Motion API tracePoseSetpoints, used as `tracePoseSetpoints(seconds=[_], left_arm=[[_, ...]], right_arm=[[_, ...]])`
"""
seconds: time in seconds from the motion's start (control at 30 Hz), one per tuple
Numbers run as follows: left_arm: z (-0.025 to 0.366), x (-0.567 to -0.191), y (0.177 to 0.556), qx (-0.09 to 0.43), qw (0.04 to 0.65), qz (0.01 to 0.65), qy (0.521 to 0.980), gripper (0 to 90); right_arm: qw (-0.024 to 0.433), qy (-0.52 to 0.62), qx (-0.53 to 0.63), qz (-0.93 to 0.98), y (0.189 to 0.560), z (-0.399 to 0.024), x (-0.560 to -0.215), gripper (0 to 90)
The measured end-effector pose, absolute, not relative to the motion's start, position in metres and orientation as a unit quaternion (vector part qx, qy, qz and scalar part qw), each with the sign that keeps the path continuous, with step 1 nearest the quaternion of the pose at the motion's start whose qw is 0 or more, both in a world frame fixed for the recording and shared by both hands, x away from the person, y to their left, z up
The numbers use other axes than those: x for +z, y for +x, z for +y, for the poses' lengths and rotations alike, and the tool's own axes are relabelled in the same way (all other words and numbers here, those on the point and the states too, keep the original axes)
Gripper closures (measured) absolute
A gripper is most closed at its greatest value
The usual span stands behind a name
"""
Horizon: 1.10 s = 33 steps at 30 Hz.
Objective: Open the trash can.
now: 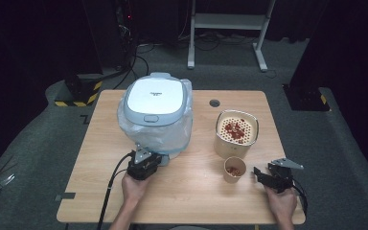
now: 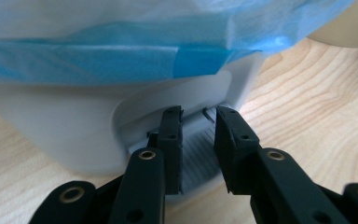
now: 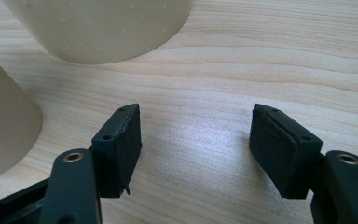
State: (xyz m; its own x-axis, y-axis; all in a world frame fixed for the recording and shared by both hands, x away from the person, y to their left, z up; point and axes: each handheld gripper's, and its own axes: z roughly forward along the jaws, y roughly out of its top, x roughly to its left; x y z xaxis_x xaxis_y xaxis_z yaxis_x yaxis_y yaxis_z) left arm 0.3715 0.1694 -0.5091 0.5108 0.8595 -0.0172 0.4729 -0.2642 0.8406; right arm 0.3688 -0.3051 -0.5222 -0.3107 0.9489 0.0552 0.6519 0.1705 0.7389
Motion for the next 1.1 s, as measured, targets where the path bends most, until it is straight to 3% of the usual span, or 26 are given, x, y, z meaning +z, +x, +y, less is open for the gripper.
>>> tracePoseSetpoints(seconds=[1.1], left_arm=[[0.1677, -0.5169, 0.3707, 0.242, 0.431, 0.431, 0.755, 78.4]], right_arm=[[0.217, 0.544, 0.341, 0.735, 0.3694, -0.3041, -0.5223, 34.0]])
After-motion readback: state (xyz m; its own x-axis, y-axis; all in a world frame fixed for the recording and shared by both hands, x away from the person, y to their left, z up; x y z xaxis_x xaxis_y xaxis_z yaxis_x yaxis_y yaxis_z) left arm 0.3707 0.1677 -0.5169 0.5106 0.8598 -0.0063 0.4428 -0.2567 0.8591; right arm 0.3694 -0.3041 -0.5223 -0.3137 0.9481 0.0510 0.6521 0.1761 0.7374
